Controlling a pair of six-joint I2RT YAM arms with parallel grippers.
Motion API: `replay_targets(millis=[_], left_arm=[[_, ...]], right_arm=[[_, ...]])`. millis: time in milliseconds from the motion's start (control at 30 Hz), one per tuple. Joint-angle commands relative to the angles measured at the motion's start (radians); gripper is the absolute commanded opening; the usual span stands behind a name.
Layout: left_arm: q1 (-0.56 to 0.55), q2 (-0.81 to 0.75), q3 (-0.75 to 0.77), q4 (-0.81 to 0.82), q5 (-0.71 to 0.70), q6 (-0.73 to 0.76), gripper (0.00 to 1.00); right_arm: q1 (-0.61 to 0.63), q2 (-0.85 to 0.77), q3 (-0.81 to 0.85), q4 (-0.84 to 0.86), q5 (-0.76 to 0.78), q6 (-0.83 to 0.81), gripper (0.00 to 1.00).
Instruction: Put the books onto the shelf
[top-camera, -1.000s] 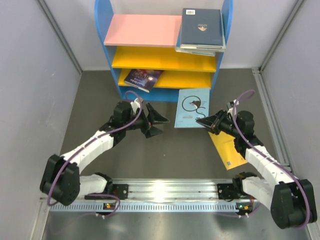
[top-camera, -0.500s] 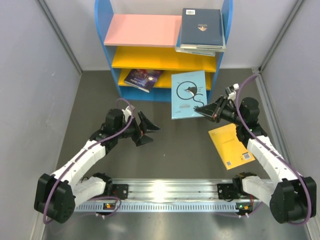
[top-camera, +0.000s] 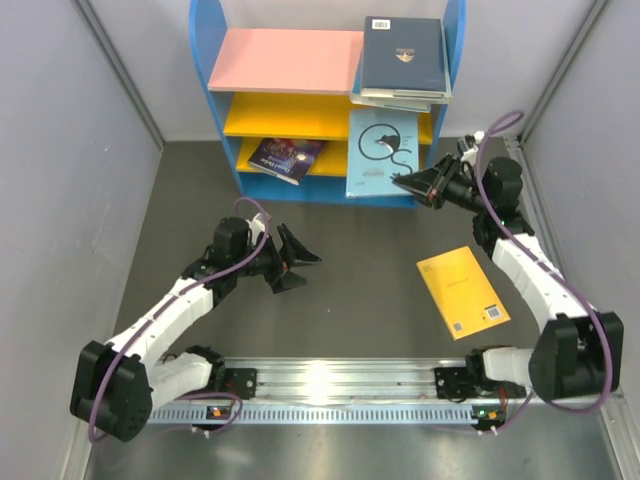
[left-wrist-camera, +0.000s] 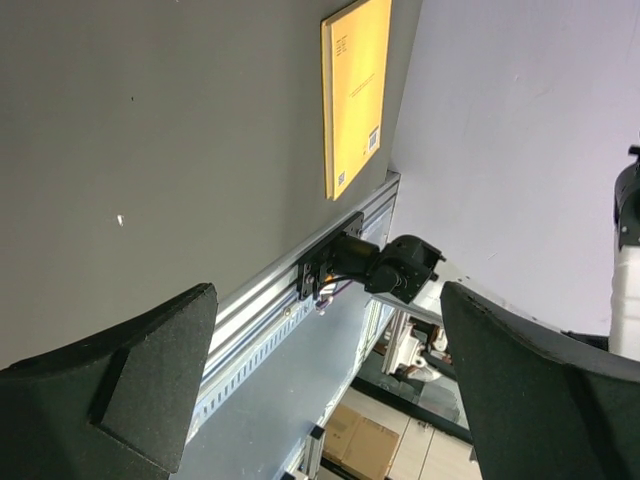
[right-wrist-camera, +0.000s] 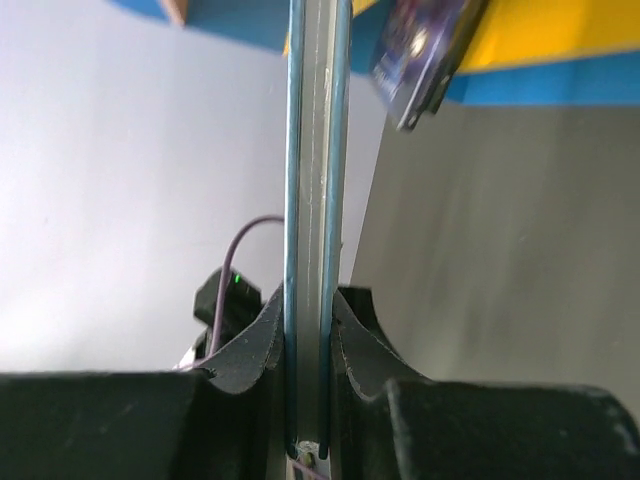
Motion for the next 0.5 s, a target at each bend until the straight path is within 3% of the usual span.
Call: replay_targets(millis=[0, 167, 233, 267, 300, 333, 400, 467], left_arm=[[0.005, -0.007, 0.021, 0.033, 0.012, 0.014, 0.98], [0.006, -0.026, 0.002, 0.035, -0.002, 0.011, 0.98], [0.006, -0.026, -0.002, 0.042, -0.004, 0.007, 0.98], [0.006, -0.026, -0.005, 0.044, -0.004, 0.005, 0.98], [0.006, -0.024, -0.008, 0.05, -0.004, 0.005, 0.98], [0.006, -0.023, -0.007, 0.052, -0.005, 0.005, 0.97], [0.009, -0.016, -0.005, 0.052, -0.005, 0.005, 0.97], [0.008, -0.01, -0.002, 0.052, -0.002, 0.007, 0.97]], right_arm=[[-0.055, 0.079, 0.134, 0.131, 0.04, 0.03, 0.0], [-0.108, 0.236, 0.261, 0.149, 0.051, 0.081, 0.0], [-0.122, 0.28, 0.341, 0.119, 0.047, 0.088, 0.06], [-0.125, 0.314, 0.361, 0.119, 0.045, 0.095, 0.17], [-0.125, 0.326, 0.388, 0.119, 0.047, 0.105, 0.49], [-0.156, 0.334, 0.396, 0.122, 0.048, 0.11, 0.6], [-0.167, 0.342, 0.398, 0.12, 0.047, 0.116, 0.8], [-0.179, 0.317, 0.361, 0.112, 0.039, 0.107, 0.87]])
